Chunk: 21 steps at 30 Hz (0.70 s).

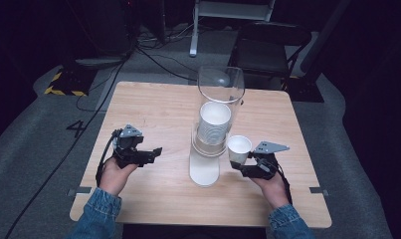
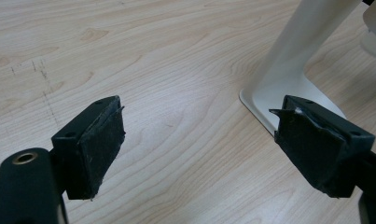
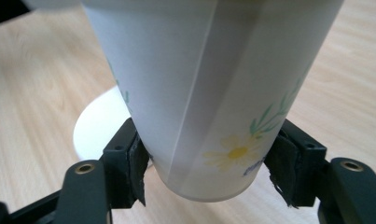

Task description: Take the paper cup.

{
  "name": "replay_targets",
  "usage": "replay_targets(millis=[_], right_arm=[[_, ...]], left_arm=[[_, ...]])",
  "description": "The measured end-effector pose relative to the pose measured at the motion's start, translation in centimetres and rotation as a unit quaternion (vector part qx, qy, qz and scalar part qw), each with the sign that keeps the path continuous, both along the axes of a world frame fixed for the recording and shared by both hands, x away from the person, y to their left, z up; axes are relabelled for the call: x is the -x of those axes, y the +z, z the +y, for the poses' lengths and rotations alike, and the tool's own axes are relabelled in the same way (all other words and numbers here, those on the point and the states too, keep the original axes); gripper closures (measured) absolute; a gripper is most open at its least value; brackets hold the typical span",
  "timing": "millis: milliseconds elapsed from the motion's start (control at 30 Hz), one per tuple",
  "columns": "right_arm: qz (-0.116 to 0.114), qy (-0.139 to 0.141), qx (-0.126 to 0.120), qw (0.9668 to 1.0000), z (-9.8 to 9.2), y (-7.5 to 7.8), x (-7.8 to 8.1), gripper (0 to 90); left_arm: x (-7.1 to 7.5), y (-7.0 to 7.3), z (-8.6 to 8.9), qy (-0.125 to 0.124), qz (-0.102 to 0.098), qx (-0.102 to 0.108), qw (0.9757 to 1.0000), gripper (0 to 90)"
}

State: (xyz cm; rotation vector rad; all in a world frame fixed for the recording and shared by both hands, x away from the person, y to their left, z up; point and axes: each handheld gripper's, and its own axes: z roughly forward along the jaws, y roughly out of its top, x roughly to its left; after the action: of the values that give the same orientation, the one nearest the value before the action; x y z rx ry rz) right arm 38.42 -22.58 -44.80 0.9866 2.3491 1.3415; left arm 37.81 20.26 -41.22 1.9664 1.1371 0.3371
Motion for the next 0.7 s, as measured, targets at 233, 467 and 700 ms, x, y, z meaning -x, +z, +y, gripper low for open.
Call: replay_targets(millis=[233, 467, 700], right_arm=[[-0.029, -0.086, 0.001, 0.9959, -0.8, 0.4, -1.1, 35.8], [-0.052, -0.143, -0.003, 0.9883, -2.0, 0.0, -2.6, 35.6], [-0.038, -0.196, -0.015, 0.9797, -3.8, -0.2, -4.4, 35.3]], left_arm=[[0.2, -0.3, 0.3, 0.004, 0.003, -0.003, 1.0000, 15.5], [0.6, -0.6, 0.9, 0.016, 0.007, -0.001, 0.9999, 15.6], [1.1, -0.8, 1.7, 0.026, 0.008, -0.002, 0.9996, 15.7]])
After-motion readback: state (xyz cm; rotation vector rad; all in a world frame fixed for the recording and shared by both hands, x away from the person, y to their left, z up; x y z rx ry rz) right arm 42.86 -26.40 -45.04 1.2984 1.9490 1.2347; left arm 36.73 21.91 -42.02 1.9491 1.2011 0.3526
